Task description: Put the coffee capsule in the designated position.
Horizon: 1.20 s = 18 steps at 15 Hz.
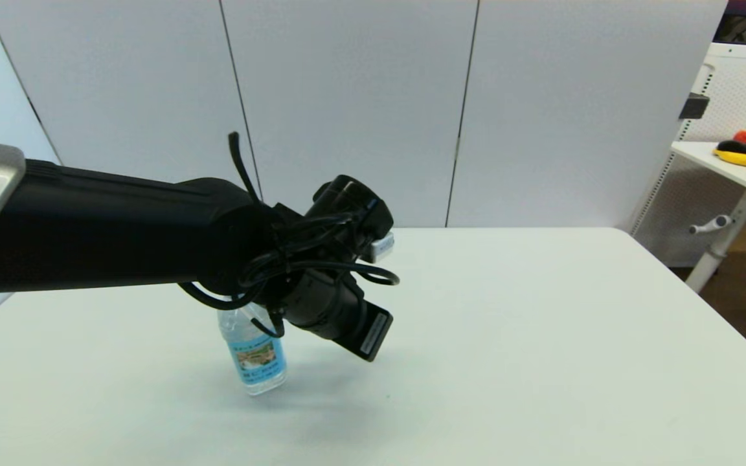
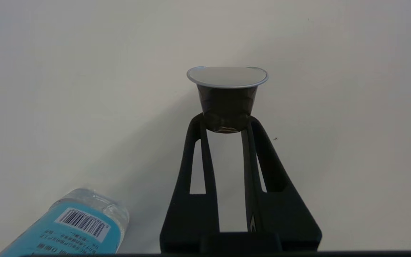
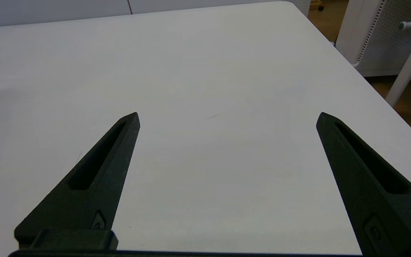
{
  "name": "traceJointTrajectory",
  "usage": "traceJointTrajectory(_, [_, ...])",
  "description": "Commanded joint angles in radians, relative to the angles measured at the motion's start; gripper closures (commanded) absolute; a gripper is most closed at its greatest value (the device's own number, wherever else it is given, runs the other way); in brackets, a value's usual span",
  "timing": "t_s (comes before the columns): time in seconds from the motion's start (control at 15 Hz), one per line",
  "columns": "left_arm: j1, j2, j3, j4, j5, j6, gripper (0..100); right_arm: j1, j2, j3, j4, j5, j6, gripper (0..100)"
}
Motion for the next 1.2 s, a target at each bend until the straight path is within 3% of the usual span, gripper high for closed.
traceJointTrajectory(0.07, [-0.004,0.041,-0.019,0.003,0.001,-0.001,100,0.0,0.001,0.0,0.0,-0.001,0.0,0])
traceJointTrajectory(0.6, [-0.004,0.061,-0.018,0.02,-0.001,-0.01,100,0.0,0.001,0.0,0.0,-0.001,0.0,0])
traceJointTrajectory(0.67, [-0.004,0.066,-0.018,0.021,-0.001,-0.015,0,0.0,0.001,0.0,0.0,-0.001,0.0,0])
traceJointTrajectory(1.2, [-0.021,0.037,-0.095,0.037,0.001,-0.015,0,0.0,0.001,0.0,0.0,-0.001,0.0,0])
